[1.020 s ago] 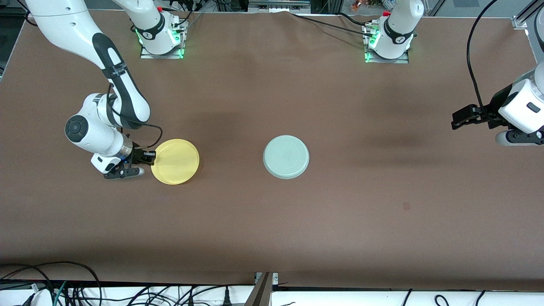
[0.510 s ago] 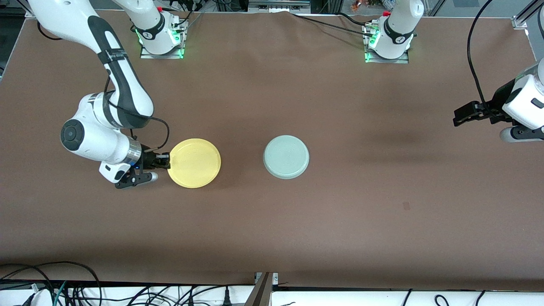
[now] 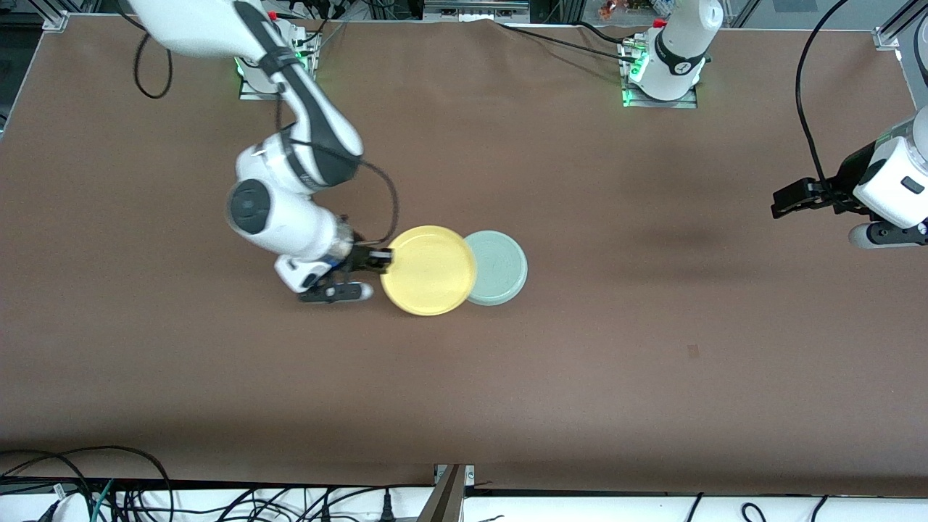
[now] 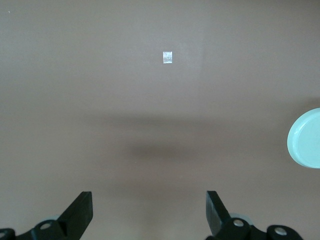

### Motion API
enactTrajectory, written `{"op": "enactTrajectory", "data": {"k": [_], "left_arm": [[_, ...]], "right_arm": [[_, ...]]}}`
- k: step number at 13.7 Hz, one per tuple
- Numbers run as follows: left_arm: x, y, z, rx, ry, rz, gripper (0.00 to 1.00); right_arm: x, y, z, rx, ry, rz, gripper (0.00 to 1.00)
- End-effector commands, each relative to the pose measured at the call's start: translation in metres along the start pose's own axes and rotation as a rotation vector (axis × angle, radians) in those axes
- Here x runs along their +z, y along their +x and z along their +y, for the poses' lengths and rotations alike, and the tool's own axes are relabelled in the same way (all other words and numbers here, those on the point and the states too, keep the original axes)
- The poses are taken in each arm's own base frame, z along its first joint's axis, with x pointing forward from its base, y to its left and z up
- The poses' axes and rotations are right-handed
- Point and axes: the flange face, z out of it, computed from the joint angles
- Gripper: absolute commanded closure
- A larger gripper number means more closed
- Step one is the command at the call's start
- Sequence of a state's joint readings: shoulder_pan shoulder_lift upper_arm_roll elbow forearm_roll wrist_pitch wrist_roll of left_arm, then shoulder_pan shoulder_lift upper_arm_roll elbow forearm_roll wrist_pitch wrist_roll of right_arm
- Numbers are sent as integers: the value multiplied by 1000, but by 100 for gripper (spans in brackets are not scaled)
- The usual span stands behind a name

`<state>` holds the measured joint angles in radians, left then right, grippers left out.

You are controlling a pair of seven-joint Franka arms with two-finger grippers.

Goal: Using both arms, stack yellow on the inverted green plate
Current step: 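Slide the yellow plate with the right gripper onto the inverted green plate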

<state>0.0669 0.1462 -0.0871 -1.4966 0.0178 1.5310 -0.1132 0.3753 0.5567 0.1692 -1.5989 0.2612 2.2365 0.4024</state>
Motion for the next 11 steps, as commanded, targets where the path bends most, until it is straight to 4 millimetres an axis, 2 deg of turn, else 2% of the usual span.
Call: {"op": "enactTrajectory", "data": {"k": [1, 3, 5, 8, 11], "left_arm": [[-1, -3, -3, -10, -19, -5, 0], [-1, -3, -2, -11, -17, -5, 0], [-1, -2, -2, -9, -19, -5, 0], [-1, -3, -1, -9, -19, -5, 0], [-2, -2, -2, -9, -19, -4, 0]], "right_arm": [[39, 0, -54, 84, 21, -1, 100], [61, -12, -75, 112, 36, 22, 100], [72, -18, -81, 111, 33, 20, 100], [81, -22, -74, 113, 14, 8, 100], [101, -32, -62, 124, -16, -29, 100]]}}
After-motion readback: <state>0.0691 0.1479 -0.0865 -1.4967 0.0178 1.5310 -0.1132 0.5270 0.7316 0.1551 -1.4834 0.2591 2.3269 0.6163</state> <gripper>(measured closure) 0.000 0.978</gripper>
